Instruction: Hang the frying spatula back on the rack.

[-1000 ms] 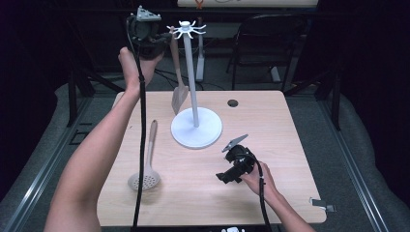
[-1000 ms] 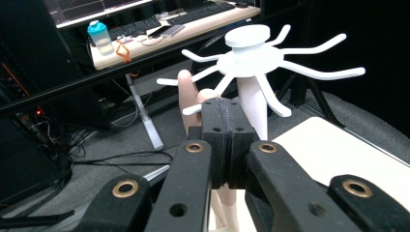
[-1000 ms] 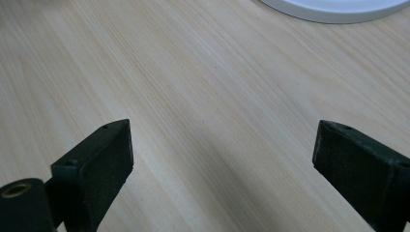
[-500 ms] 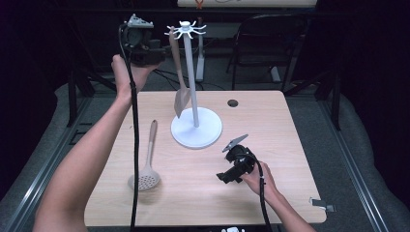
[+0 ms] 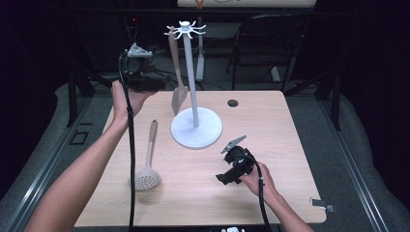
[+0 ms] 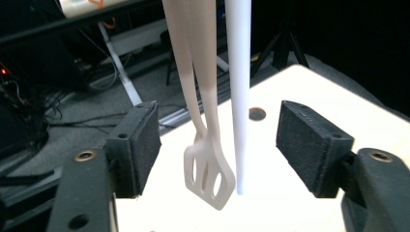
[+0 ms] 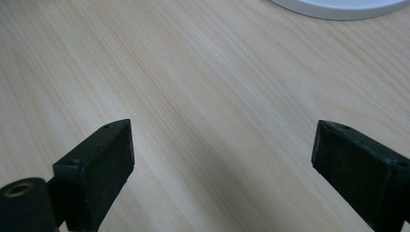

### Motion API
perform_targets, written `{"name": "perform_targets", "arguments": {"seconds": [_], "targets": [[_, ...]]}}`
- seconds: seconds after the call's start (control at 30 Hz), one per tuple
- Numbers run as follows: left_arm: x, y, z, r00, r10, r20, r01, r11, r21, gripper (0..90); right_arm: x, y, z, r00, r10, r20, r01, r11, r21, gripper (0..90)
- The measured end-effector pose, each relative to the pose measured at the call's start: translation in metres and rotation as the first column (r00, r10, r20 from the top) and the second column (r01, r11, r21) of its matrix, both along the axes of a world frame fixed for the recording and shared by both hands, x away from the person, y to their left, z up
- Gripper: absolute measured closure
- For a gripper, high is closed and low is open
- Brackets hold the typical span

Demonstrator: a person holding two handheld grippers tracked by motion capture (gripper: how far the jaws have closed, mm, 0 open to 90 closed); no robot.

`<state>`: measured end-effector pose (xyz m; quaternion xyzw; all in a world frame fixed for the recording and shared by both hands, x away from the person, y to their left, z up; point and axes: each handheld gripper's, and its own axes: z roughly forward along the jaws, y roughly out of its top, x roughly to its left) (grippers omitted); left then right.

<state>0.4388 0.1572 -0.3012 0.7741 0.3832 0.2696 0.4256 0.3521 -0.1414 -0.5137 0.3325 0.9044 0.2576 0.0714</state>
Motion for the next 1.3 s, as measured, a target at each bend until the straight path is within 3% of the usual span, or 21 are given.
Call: {"name": "perform_targets", "arguments": {"seconds": [0.03, 0.3, 0.47, 0.63, 0.77, 0.87, 1.03, 1.2, 1.3], "targets": [[-0.001, 0.000, -0.005, 1.0000, 0.000, -0.008, 0.000, 1.0000, -0.001, 31.1, 0.000, 0.000, 0.001, 0.9999, 0.010, 0.001, -0.010, 0.9998, -0.019, 7.9], [-0.010, 0.008, -0.032, 0.9977, 0.012, -0.067, -0.012, 0.9999, 0.006, 15.8, 0.000, 0.001, -0.001, 1.0000, 0.008, -0.002, -0.008, 0.9998, -0.016, 7.7], [-0.016, 0.014, -0.052, 0.9950, 0.008, -0.100, -0.009, 0.9999, -0.012, 14.4, 0.000, 0.001, -0.002, 1.0000, 0.008, -0.001, -0.008, 0.9999, -0.014, 7.7], [-0.019, 0.018, -0.077, 0.9857, 0.030, -0.166, -0.030, 0.9995, 0.002, 7.3, 0.000, 0.003, -0.002, 0.9999, 0.015, -0.006, -0.015, 0.9996, -0.026, 7.7], [-0.021, 0.026, -0.101, 0.9735, 0.042, -0.225, -0.042, 0.9991, 0.006, 3.8, 0.000, 0.003, -0.003, 0.9998, 0.017, -0.008, -0.017, 0.9994, -0.030, 7.7], [-0.024, 0.036, -0.121, 0.9622, 0.040, -0.270, -0.050, 0.9983, -0.030, 2.5, 0.001, 0.003, -0.003, 0.9998, 0.015, -0.010, -0.016, 0.9991, -0.039, 7.8], [-0.030, 0.055, -0.155, 0.9401, 0.078, -0.332, -0.098, 0.9942, -0.044, 0.2, 0.002, 0.003, -0.006, 0.9997, 0.013, -0.021, -0.014, 0.9987, -0.049, 7.9], [-0.036, 0.068, -0.183, 0.9125, 0.096, -0.398, -0.127, 0.9906, -0.052, 1.4, 0.002, 0.004, -0.008, 0.9997, 0.011, -0.022, -0.012, 0.9984, -0.055, 8.0], [-0.036, 0.073, -0.194, 0.9032, 0.111, -0.415, -0.137, 0.9900, -0.034, 1.8, 0.003, 0.005, -0.009, 0.9996, 0.012, -0.024, -0.014, 0.9980, -0.062, 8.2]]}}
